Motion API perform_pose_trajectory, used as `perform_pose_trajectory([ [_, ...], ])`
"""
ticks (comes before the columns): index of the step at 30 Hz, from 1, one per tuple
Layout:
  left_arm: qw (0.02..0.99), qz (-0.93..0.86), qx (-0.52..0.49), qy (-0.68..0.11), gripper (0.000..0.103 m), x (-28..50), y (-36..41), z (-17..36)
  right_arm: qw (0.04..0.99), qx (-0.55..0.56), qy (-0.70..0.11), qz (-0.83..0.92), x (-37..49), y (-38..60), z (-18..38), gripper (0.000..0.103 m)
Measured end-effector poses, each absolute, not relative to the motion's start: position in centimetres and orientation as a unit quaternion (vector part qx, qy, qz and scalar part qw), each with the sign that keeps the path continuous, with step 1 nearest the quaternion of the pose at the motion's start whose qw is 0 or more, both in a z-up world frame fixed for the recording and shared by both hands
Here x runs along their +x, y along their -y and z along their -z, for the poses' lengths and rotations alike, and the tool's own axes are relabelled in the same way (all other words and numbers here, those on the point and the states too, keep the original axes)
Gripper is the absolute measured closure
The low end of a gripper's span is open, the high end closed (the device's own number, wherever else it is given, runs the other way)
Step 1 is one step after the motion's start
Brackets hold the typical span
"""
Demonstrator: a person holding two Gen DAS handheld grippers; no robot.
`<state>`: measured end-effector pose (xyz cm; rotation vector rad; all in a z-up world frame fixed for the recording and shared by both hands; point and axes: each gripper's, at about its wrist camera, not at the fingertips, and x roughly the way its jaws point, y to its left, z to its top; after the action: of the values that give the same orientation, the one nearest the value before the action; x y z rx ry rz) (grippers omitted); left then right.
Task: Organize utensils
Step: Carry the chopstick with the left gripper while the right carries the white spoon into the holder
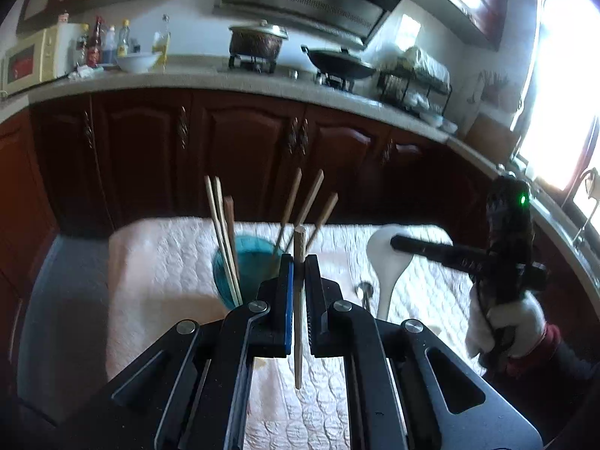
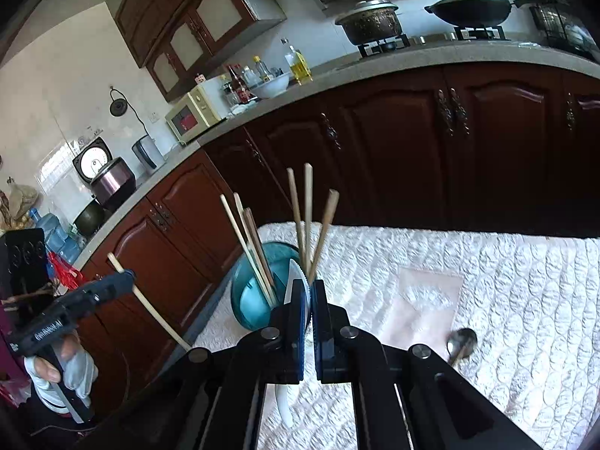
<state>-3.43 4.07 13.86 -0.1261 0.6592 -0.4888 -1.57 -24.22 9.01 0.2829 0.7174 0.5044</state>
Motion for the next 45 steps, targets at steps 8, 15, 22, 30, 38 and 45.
perform_pose_trajectory([
  [8, 0.938, 0.203, -0.062, -0.274, 0.099, -1.6, -5.1, -17.6, 0.905, 0.127, -0.325, -0.242, -0.3, 22.0, -11.0, 0.100],
  [15, 0.952, 0.164, -0.054, -0.252, 0.099, 1.0, -5.0, -17.6, 0.912, 0.134, -0.308, -0.237, 1.1, 20.7, -11.9, 0.100],
  [22, 0.955, 0.138, -0.034, -0.260, 0.099, 3.6, -3.8, -14.9, 0.920, 0.131, -0.297, -0.220, 3.4, 18.5, -11.4, 0.100],
  [30, 0.953, 0.129, -0.031, -0.273, 0.099, 4.8, -3.1, -12.4, 0.930, 0.123, -0.289, -0.190, 5.4, 16.5, -8.2, 0.100],
  [38, 0.948, 0.129, -0.031, -0.289, 0.099, 5.2, -2.6, -10.7, 0.937, 0.092, -0.290, -0.173, 5.7, 15.3, -6.0, 0.100],
  [45, 0.948, 0.125, -0.026, -0.291, 0.099, 5.0, -2.3, -9.9, 0.924, 0.092, -0.326, -0.179, 4.9, 15.5, -3.9, 0.100],
])
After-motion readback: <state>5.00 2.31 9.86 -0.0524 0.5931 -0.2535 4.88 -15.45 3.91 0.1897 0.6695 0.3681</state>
